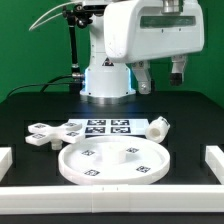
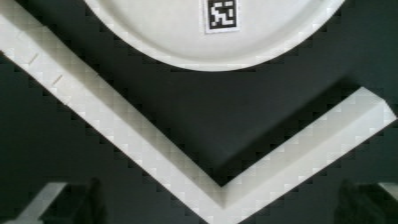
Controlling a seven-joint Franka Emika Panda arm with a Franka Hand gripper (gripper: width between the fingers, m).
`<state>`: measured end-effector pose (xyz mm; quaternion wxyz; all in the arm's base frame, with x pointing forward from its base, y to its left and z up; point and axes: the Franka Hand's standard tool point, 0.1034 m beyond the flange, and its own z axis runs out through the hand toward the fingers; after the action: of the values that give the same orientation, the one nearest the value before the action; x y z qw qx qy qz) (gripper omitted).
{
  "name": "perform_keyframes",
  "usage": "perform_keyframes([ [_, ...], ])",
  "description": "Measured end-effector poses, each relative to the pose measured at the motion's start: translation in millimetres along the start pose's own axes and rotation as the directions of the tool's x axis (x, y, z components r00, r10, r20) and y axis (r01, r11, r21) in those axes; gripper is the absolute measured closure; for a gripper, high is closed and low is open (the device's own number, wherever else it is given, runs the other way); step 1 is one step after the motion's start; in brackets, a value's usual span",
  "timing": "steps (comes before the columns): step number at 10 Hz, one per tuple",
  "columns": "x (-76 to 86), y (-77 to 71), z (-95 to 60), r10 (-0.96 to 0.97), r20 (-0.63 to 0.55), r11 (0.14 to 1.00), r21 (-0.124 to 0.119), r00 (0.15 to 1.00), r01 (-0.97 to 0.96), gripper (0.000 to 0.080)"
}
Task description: Assemble round table
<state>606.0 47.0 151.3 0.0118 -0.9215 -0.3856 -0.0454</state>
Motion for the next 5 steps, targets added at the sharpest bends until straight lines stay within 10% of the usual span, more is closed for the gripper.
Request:
perform_keyframes([
  [5, -3.4, 0.9, 2.4, -0.021, -0.002, 1.0, -0.001, 1.0, 0.021, 0.015],
])
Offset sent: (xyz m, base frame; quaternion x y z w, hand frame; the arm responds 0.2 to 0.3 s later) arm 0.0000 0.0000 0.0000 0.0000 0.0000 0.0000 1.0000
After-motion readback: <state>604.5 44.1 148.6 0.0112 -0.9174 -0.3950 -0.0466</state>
